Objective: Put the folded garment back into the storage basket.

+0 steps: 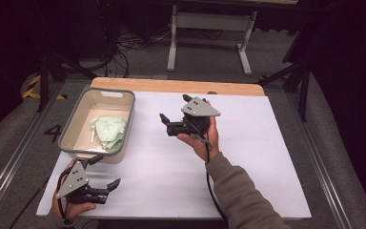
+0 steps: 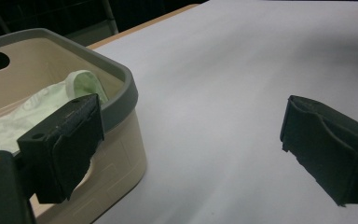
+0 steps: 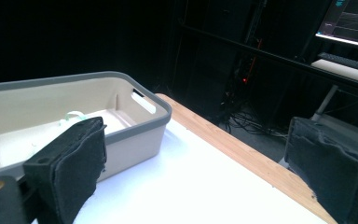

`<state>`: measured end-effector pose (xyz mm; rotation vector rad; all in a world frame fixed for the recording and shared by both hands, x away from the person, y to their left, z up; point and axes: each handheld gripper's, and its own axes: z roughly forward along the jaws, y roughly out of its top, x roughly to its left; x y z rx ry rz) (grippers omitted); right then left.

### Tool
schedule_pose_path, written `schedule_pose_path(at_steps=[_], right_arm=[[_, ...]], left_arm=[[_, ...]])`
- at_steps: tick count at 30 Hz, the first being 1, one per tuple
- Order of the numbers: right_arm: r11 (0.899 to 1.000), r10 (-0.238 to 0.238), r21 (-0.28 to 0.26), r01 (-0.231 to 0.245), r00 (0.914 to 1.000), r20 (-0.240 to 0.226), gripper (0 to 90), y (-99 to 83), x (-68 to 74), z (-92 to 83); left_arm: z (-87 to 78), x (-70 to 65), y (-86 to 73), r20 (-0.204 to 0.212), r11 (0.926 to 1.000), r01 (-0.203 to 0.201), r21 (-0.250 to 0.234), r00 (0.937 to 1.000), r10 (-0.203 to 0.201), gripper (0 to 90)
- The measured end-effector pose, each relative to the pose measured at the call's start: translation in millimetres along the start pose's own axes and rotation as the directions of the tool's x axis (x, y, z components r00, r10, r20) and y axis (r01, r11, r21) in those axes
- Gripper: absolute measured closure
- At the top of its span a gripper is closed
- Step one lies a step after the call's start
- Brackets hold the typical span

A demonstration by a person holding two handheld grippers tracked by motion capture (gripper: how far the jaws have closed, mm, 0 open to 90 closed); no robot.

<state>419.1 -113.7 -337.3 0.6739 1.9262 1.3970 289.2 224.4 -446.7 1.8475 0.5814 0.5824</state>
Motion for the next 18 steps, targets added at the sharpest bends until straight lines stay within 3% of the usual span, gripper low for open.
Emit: schedule_pose_path(at_steps=[18], right_arm=[[1.0,-0.022,0.001,0.022,0.9987,0.045,6.7,-1.5,-18.0,-27.8]], left_arm=[[1.8,-0.5,-0.4,-0.003,0.9999,-0.009,0.013,1.0,0.009,7.1]])
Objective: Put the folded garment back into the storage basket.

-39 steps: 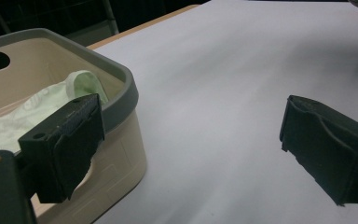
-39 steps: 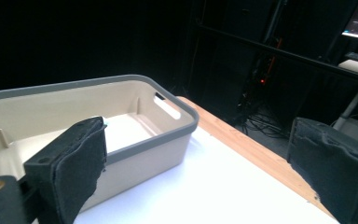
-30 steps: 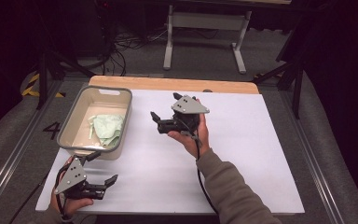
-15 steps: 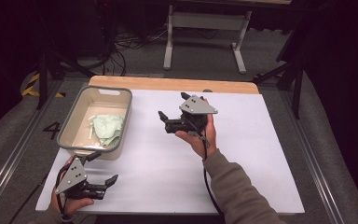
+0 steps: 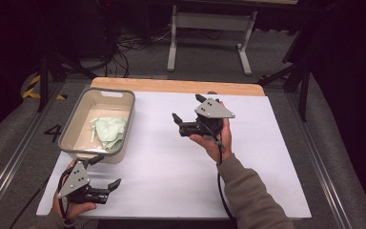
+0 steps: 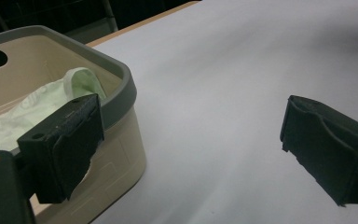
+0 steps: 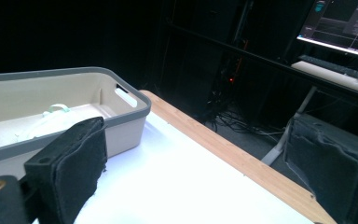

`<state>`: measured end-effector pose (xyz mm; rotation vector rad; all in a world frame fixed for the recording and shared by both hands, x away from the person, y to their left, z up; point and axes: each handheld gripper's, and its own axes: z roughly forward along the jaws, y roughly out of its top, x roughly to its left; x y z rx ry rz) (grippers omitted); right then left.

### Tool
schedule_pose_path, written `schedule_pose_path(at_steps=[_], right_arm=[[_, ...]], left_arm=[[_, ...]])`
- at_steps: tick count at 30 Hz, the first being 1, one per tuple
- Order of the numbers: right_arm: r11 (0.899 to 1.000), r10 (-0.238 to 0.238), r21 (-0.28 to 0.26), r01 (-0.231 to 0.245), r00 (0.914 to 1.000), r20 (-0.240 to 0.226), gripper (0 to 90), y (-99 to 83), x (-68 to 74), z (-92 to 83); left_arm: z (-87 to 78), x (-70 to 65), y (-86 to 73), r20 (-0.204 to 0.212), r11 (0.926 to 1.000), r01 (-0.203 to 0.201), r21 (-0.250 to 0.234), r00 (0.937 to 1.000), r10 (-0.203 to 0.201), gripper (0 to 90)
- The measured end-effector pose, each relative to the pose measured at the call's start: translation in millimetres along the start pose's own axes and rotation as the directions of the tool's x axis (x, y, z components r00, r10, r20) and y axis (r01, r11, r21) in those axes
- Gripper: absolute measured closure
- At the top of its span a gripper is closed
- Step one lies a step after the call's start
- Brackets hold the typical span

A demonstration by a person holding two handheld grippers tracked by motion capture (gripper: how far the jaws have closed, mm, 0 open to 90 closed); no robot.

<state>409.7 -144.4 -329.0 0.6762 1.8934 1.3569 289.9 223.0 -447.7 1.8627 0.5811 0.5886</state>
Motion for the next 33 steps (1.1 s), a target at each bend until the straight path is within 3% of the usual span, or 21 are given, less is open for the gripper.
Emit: schedule_pose_path(at_steps=[11,33], right_arm=[[1.0,-0.027,-0.011,0.028,0.9991,0.034,7.2,1.3,-8.0,-18.1],[0.996,-0.083,-0.01,0.083,0.9958,0.04,6.9,-6.1,-11.0,-49.9]], left_arm=[[0.1,-0.2,0.1,-0.004,1.0,-0.002,0.002,1.0,0.002,7.1],[2.3,-1.5,-0.2,-0.002,0.9999,-0.003,0.011,1.0,0.003,7.1]])
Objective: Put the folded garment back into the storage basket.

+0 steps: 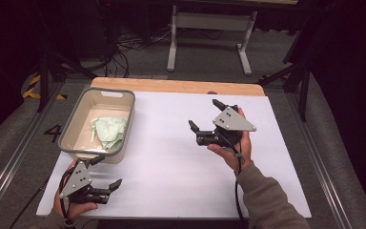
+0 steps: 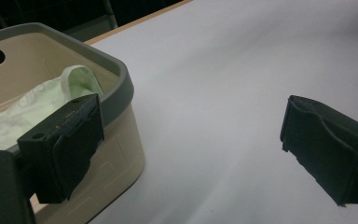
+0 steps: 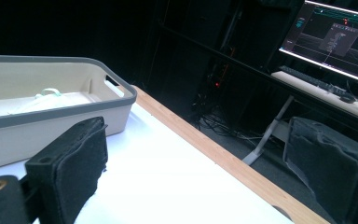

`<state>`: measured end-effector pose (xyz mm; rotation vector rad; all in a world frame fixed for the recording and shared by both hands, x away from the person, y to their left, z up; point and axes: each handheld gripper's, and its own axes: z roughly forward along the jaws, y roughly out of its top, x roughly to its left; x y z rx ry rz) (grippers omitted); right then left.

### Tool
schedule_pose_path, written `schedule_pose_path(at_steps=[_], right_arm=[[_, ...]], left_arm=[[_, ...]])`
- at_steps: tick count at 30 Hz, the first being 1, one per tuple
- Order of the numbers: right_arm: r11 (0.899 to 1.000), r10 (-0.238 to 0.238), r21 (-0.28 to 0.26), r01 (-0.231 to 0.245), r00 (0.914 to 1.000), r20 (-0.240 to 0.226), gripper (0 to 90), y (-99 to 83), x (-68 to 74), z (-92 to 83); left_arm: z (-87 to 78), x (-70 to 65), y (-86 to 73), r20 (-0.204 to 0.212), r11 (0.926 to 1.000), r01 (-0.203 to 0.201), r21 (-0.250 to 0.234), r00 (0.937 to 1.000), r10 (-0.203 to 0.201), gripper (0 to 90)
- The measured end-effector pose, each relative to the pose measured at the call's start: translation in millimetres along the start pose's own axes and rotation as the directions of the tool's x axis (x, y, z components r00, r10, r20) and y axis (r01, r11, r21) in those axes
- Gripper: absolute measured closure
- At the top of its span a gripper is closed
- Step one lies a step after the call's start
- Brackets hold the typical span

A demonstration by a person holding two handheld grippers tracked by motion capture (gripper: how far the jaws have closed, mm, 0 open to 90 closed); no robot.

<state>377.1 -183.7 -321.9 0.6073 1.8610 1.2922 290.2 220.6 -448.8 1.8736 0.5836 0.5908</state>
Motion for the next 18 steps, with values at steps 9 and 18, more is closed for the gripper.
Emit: schedule_pose_path(at_steps=[9,18], right_arm=[[1.0,0.023,0.008,-0.023,0.9997,-0.006,6.9,-8.4,0.4,-9.9],[1.0,0.018,0.019,-0.018,0.9998,-0.009,6.9,-16.1,4.2,-17.7]], left_arm=[[-0.2,-0.2,0.7,-0.005,1.0,-0.004,0.003,1.0,0.004,6.9],[0.3,-0.6,0.5,-0.005,1.0,-0.008,0.003,1.0,0.008,6.9]])
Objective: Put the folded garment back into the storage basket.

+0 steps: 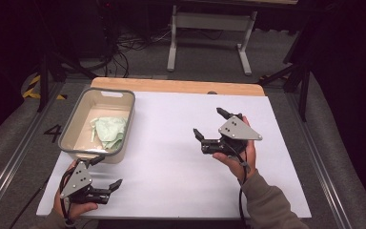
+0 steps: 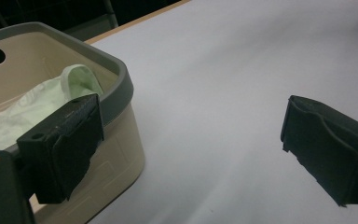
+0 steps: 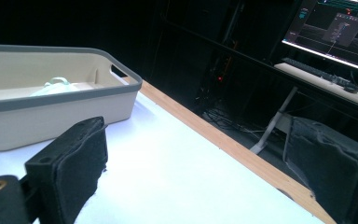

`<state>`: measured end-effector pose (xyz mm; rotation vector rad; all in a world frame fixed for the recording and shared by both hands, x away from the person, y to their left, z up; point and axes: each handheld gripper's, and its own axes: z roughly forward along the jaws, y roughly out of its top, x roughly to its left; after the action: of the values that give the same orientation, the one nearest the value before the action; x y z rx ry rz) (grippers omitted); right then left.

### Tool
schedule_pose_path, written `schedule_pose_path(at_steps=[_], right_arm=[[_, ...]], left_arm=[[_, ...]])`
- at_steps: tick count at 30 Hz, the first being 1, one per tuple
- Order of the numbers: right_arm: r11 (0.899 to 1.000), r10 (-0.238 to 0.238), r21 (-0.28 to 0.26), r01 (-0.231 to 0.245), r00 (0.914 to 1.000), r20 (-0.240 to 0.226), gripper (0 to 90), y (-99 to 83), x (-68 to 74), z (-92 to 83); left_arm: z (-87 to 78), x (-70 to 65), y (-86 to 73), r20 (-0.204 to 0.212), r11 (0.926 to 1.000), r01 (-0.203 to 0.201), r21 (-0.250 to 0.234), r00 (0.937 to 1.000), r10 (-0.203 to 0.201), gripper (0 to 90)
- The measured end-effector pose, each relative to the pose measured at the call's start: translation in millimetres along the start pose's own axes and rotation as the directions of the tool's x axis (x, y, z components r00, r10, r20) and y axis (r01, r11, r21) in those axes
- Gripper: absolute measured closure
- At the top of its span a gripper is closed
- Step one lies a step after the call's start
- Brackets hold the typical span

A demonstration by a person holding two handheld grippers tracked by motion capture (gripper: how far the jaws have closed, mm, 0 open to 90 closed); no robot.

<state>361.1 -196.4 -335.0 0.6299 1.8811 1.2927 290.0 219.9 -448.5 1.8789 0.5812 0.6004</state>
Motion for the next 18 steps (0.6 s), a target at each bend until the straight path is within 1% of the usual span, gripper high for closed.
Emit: schedule_pose_path(at_steps=[2,4,6,9,13,16,18], right_arm=[[1.0,-0.002,-0.003,0.002,1.0,0.003,6.9,-1.8,0.1,-1.7],[1.0,0.004,0.003,-0.004,1.0,-0.009,7.2,-3.9,0.0,-3.1],[1.0,-0.004,0.013,0.004,0.9997,-0.022,7.3,-6.1,0.0,-4.7],[1.0,0.0,0.013,0.0,0.9998,-0.02,7.3,-9.6,0.2,-8.3],[1.0,-0.008,0.011,0.008,0.9999,-0.013,7.3,-13.3,1.5,-13.3],[1.0,-0.026,0.014,0.026,0.9996,-0.009,7.3,-15.0,2.8,-16.8],[1.0,-0.023,0.011,0.024,0.9997,-0.012,7.3,-16.2,2.6,-19.3]], left_arm=[[0.1,-0.1,-0.1,0.001,1.0,0.005,-0.001,1.0,-0.005,6.9],[0.2,-0.2,-0.3,0.005,1.0,0.007,0.002,1.0,-0.007,6.8],[0.3,-0.3,-0.3,0.005,1.0,0.005,0.003,1.0,-0.005,6.9],[0.4,-0.4,-0.4,0.006,1.0,0.004,0.004,1.0,-0.004,6.8],[0.6,-0.6,-0.3,0.006,1.0,0.003,0.004,1.0,-0.003,6.8],[0.9,-0.8,-0.4,0.008,1.0,0.004,0.005,1.0,-0.004,6.8],[1.0,-0.9,-0.4,0.008,1.0,0.002,0.005,1.0,-0.002,6.9]])
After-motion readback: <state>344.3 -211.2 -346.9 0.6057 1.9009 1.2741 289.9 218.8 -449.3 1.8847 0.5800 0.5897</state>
